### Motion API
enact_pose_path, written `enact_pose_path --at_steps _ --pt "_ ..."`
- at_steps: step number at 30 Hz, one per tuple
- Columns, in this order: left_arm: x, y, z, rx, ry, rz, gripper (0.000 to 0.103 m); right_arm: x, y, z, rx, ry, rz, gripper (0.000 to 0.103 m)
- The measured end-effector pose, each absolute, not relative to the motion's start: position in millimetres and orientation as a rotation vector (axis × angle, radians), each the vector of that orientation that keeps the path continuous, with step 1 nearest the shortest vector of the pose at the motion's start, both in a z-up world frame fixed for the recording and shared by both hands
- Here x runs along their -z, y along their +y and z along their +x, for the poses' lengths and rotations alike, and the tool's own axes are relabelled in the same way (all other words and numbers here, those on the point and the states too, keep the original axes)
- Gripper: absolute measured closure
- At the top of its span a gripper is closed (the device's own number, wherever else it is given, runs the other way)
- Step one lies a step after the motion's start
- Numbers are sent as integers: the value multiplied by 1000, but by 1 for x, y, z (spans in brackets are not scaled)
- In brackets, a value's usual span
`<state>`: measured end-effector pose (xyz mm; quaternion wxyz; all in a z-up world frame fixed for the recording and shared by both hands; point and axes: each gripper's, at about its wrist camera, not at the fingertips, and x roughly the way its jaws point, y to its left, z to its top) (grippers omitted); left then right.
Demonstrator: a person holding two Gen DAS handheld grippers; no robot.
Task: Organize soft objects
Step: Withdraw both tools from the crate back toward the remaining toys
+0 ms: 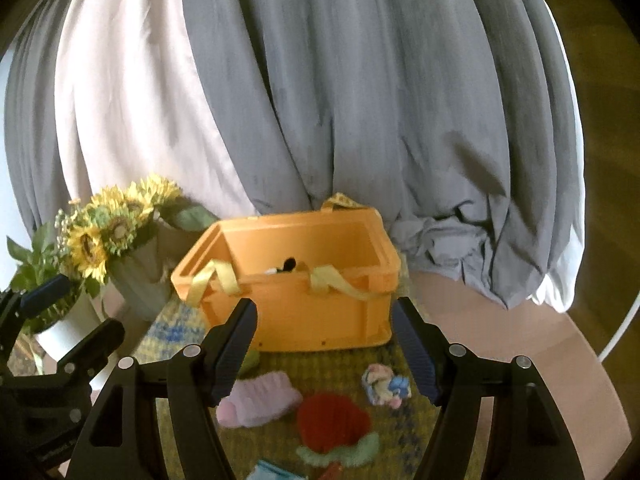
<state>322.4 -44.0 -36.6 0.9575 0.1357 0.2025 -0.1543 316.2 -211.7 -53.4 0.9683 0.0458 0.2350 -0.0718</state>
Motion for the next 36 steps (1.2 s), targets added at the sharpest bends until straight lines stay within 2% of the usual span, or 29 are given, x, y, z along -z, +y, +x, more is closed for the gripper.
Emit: enact_pose_path --at_steps 17,36 --pt "72 -60 290 326 565 235 23 91 -227 294 129 604 116 32" --pt "129 -91 245 230 689 115 23 119 -243 287 -85 640 6 33"
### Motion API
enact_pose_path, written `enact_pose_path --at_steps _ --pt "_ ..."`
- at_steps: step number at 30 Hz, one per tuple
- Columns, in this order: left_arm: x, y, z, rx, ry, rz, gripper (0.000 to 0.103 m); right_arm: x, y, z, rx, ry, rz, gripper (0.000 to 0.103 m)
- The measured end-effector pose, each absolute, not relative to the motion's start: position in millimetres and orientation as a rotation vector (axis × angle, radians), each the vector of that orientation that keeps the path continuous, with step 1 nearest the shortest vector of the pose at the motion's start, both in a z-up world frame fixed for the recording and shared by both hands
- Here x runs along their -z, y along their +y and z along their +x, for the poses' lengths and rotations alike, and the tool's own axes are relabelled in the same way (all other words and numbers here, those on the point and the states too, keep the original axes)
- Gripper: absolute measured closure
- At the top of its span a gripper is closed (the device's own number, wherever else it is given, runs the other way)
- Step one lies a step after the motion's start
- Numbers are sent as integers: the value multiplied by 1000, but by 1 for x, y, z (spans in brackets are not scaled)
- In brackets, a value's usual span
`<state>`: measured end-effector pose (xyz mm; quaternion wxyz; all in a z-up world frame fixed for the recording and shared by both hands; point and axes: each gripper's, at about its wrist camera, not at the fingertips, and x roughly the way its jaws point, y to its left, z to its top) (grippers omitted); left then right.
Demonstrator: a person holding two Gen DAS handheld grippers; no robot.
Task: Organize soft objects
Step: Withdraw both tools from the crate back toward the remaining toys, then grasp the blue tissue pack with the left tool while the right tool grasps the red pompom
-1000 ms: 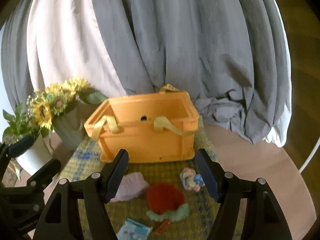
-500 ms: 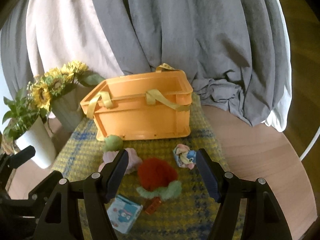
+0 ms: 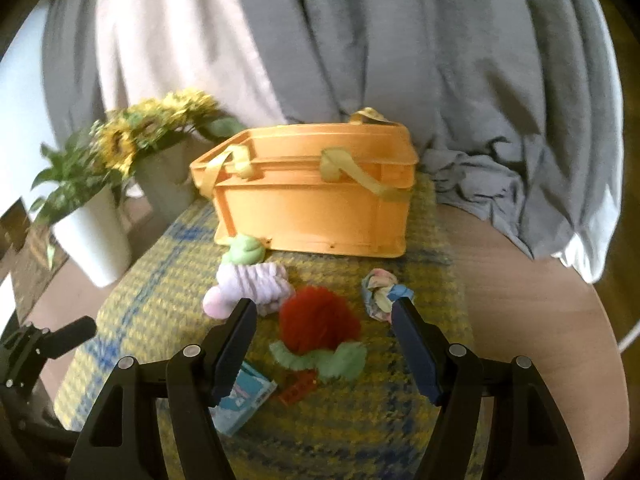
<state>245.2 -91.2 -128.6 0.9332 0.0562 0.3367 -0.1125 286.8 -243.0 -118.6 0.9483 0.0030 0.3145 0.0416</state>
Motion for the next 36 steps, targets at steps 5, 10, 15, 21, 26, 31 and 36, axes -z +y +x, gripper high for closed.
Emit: enact_pose_path --at_steps 5,10,15,21,26,31,36 --pt "144 -102 240 210 716 97 23 132 -246 290 -156 654 -30 33" --pt "161 -109 241 188 742 103 23 147 -247 296 -210 673 -65 33" --pt "177 -116 247 169 758 102 23 163 -249 308 -253 690 -81 33" --pt "192 -122 262 151 782 95 24 183 -251 327 -287 731 -94 33" --pt "198 -125 271 138 794 101 24 195 -252 340 -310 756 -99 33" --pt "203 -126 278 139 810 100 32 203 -250 350 -325 766 -104 33" --pt "204 -127 282 153 812 99 45 210 -247 361 -343 780 -108 33"
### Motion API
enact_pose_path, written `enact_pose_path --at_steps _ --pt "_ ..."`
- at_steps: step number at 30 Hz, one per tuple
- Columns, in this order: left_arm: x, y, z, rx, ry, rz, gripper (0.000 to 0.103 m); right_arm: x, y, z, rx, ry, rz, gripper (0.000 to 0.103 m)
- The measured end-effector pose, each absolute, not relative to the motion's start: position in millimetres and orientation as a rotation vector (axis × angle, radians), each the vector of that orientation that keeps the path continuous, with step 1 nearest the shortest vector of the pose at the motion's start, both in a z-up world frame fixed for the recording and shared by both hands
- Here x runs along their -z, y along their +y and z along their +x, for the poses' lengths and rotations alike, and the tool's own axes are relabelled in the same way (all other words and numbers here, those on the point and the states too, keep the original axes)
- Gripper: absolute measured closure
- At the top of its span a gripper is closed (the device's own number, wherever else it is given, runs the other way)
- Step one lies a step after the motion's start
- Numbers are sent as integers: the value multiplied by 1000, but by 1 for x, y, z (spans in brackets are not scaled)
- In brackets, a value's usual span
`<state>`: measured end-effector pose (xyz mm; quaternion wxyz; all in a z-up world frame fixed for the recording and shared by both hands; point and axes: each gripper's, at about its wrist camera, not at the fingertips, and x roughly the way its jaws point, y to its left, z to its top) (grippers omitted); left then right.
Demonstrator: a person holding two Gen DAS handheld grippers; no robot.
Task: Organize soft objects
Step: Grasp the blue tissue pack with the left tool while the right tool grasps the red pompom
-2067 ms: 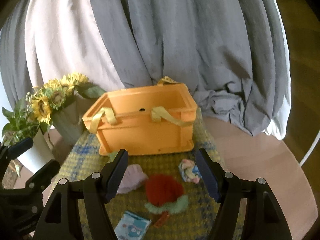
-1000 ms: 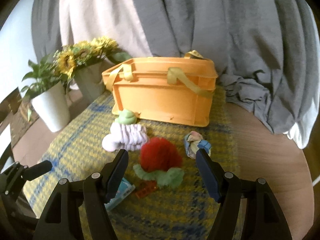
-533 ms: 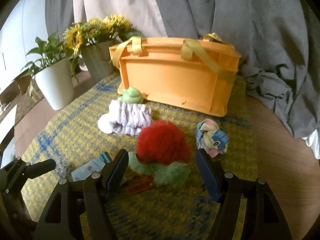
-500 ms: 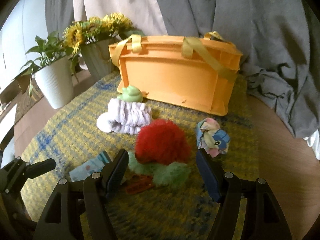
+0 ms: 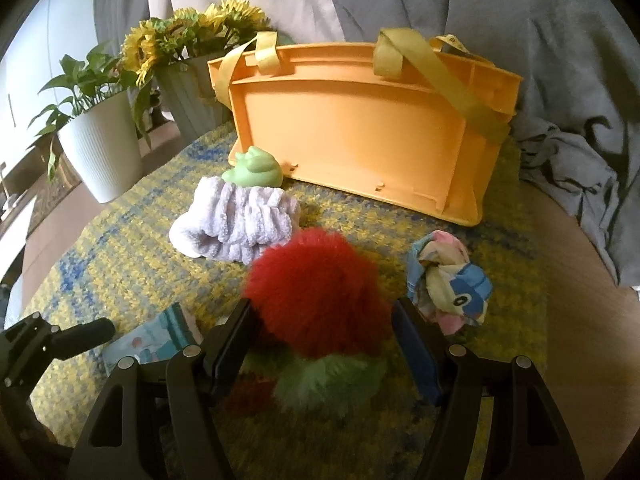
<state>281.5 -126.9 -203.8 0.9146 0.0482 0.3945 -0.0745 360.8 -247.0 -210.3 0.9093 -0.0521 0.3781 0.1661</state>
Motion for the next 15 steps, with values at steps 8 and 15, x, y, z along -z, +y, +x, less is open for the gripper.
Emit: enact_pose_path --at_steps 8,15 --pt "204 -125 284 142 807 97 47 221 -240 369 -371 814 -110 46" --pt "200 -121 283 138 803 80 47 219 -240 364 -368 796 -110 64"
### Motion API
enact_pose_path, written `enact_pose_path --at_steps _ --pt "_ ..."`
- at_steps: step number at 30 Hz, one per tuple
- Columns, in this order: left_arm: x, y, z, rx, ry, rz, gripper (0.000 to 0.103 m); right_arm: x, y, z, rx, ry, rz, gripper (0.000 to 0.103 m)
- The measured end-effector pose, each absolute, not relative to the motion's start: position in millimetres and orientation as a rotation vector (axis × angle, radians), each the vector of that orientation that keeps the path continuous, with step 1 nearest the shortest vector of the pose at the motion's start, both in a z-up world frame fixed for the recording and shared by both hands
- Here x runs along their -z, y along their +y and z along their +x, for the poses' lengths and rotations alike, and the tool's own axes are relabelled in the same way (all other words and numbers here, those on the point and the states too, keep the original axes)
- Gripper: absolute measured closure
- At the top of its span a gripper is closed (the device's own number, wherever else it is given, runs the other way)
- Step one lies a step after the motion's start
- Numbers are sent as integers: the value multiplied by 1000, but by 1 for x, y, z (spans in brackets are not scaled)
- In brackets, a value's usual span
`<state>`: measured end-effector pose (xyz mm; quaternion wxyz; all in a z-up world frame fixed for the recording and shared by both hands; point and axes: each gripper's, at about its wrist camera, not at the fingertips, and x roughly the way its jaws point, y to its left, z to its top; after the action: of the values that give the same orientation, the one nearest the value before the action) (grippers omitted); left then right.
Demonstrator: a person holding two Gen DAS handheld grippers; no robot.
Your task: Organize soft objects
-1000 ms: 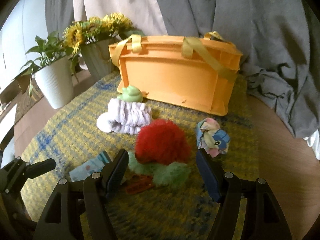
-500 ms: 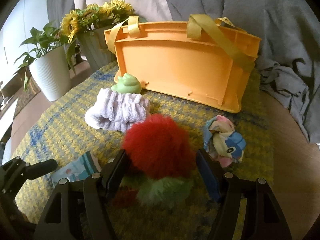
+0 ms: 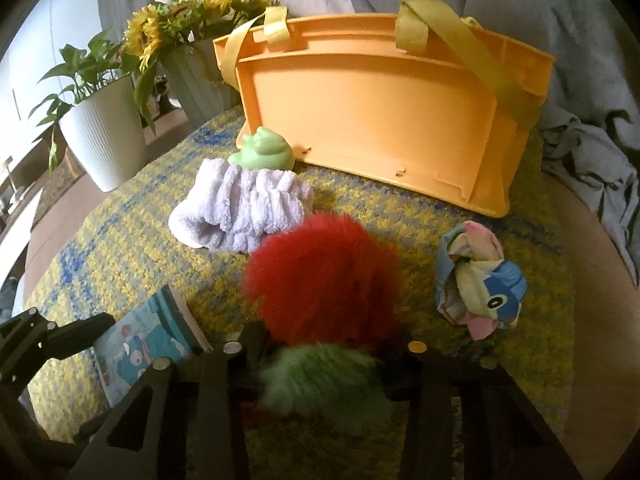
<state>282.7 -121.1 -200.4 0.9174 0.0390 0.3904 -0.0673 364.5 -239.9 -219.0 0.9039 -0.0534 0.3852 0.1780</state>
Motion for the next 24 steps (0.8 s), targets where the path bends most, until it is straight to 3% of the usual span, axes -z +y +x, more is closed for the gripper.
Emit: enact_pose_path --at_steps 24 --pt "132 -96 257 133 625 31 49 146 -250 306 -261 637 -14 64"
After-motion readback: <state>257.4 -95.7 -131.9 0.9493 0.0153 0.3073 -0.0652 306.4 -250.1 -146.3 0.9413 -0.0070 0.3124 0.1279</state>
